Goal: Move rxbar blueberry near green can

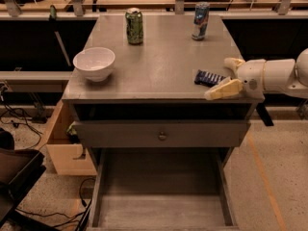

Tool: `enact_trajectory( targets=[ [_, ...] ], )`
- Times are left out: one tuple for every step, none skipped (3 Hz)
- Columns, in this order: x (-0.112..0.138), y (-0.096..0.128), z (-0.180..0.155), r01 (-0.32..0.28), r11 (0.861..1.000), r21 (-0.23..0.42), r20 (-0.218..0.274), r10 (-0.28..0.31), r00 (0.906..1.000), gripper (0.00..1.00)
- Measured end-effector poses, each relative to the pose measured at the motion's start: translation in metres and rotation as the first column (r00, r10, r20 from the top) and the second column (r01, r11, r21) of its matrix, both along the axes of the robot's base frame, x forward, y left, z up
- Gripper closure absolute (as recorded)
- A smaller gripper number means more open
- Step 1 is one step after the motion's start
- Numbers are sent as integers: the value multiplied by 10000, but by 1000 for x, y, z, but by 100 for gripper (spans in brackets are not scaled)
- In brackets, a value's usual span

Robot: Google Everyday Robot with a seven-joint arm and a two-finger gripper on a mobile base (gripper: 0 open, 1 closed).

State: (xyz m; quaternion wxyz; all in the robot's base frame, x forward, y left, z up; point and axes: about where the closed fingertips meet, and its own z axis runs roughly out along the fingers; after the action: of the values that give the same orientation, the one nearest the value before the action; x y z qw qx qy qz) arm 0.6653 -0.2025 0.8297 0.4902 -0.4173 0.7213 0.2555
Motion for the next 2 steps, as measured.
enact_trajectory(
  targets=[
    [0,3,-1,-44,10000,11,-14,44,10000,14],
    [1,6,-2,-91,10000,22,-28,91,10000,37]
  ],
)
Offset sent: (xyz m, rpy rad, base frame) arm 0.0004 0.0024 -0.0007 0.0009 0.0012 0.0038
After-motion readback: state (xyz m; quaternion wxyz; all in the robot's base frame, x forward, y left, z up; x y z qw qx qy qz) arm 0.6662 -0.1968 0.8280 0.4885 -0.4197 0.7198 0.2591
